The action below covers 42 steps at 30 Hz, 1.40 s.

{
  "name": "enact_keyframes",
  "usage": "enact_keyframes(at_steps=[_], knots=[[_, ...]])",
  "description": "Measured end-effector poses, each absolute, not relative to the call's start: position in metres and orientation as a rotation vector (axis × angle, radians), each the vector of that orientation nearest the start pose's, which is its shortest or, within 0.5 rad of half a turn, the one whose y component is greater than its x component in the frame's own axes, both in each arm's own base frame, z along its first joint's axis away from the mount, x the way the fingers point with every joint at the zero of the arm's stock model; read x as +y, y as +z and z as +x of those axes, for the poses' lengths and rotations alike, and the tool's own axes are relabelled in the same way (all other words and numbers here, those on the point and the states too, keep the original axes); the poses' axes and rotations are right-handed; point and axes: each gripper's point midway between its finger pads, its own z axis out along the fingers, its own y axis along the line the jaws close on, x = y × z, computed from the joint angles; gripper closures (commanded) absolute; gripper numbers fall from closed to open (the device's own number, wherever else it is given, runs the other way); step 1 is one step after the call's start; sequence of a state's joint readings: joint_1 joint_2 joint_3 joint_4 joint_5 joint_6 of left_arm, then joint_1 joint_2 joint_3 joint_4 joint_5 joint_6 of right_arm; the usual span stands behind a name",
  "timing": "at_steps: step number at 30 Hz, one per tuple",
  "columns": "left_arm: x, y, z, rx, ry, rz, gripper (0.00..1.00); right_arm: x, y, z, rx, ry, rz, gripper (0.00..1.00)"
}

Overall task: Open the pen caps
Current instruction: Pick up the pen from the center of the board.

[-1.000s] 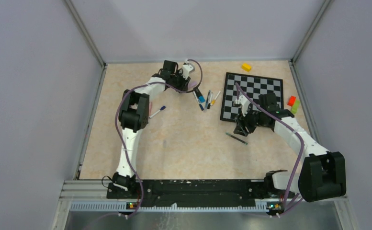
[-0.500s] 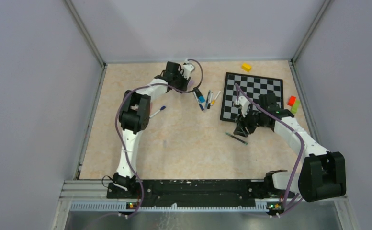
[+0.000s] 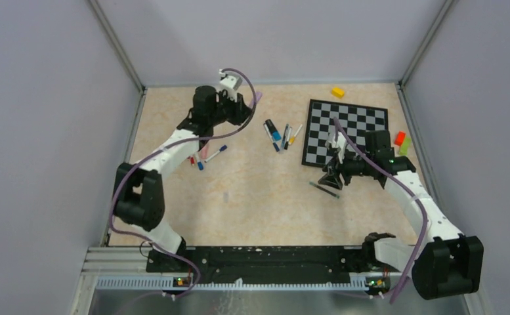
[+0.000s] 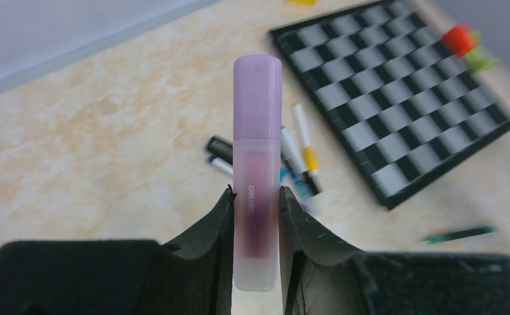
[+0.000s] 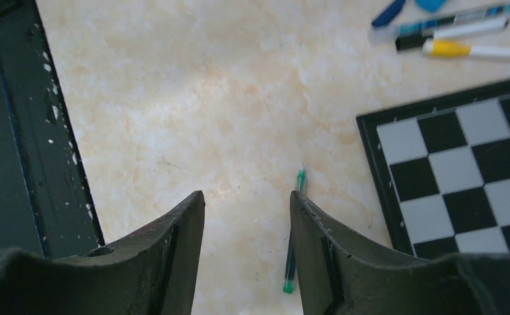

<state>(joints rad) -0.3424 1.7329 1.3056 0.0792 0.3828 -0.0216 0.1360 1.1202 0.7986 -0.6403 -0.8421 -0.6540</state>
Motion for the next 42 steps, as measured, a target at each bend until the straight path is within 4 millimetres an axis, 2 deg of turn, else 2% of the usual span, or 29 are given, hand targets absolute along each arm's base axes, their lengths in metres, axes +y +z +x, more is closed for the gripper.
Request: enact_keyframes(at_steps=[2,4,9,13,17,21,27,35,42], knots=[[-0.238,0.230,0.436,1.797,-0.711,0.516,1.00,0.152,0.157,0.227,1.845,0.796,-1.176,0.48],[-0.237,0.241,0.399,1.752,-0.834,0.449,1.00,0.158,0.177,0.218,1.715,0.797,-1.212,0.47],[-0.243,0.236,0.319,1.705,-1.110,0.268,1.00,0.175,0.217,0.200,1.548,0.929,-1.232,0.45],[-0.270,0.235,0.272,1.695,-1.271,0.165,1.00,0.186,0.233,0.199,1.541,1.079,-1.141,0.39],[-0.297,0.242,0.240,1.698,-1.371,0.017,1.00,0.190,0.223,0.198,1.604,1.182,-1.029,0.34],[-0.310,0.235,0.235,1.736,-1.374,-0.187,1.00,0.191,0.205,0.198,1.711,1.260,-0.908,0.34],[-0.334,0.204,0.245,1.878,-1.226,-0.394,1.00,0.195,0.196,0.203,1.783,1.311,-0.803,0.34],[-0.362,0.183,0.251,1.939,-1.120,-0.484,1.00,0.209,0.184,0.206,1.846,1.304,-0.781,0.34],[-0.380,0.177,0.251,1.959,-1.081,-0.480,1.00,0.213,0.170,0.212,1.909,1.289,-0.726,0.34]])
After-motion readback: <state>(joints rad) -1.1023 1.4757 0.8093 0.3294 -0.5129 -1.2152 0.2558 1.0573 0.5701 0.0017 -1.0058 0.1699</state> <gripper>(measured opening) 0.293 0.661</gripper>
